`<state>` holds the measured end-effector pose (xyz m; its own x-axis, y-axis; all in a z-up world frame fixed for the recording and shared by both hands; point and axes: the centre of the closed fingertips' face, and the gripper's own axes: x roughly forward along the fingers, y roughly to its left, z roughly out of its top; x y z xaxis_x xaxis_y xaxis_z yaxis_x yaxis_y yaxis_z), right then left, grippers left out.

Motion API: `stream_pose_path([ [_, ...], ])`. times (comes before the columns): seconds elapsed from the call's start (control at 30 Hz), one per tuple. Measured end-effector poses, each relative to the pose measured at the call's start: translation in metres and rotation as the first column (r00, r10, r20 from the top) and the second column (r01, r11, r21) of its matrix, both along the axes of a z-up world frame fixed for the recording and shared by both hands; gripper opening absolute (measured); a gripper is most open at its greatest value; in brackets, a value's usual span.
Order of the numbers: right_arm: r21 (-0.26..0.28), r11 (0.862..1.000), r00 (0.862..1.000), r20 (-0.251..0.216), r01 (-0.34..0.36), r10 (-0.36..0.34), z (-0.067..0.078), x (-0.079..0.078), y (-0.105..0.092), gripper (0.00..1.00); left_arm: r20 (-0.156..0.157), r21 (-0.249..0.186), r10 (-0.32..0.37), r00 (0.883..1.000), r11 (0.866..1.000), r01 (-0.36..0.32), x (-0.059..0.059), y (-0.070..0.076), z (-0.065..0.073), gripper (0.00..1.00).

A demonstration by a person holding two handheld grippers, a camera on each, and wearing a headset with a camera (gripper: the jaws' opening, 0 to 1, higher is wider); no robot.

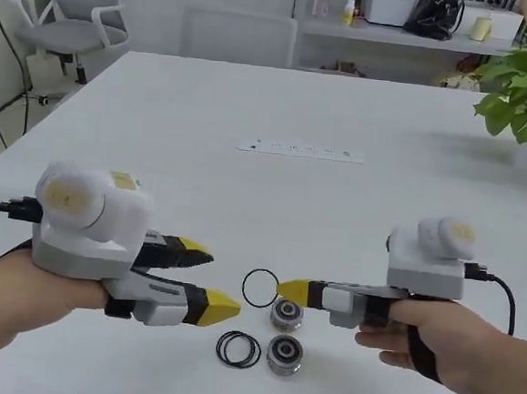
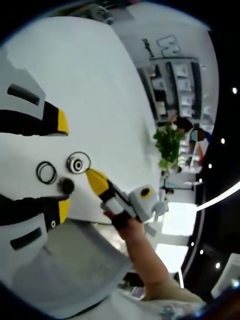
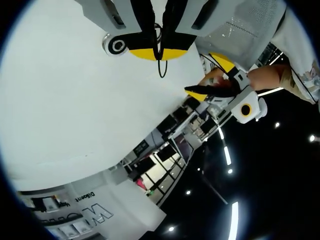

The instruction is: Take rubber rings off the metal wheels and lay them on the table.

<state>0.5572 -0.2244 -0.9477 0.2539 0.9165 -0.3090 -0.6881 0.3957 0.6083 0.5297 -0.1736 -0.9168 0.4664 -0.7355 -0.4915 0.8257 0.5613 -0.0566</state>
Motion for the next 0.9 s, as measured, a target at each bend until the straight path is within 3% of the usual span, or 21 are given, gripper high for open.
stream_pose_path([
  [0.57,-0.031,0.996,0.996,-0.028,-0.084,0.083,-0.010,-0.016,0.020,0.00,-0.014,-0.004,0.043,0.999,0.999,-0.043,-0.018,0.025,-0.003,0.64],
  [0.9,-0.082,0.988,0.990,-0.059,-0.129,0.125,-0.027,-0.022,0.030,0.00,-0.013,-0.005,0.048,0.999,0.999,-0.048,-0.025,0.035,-0.005,0.73],
])
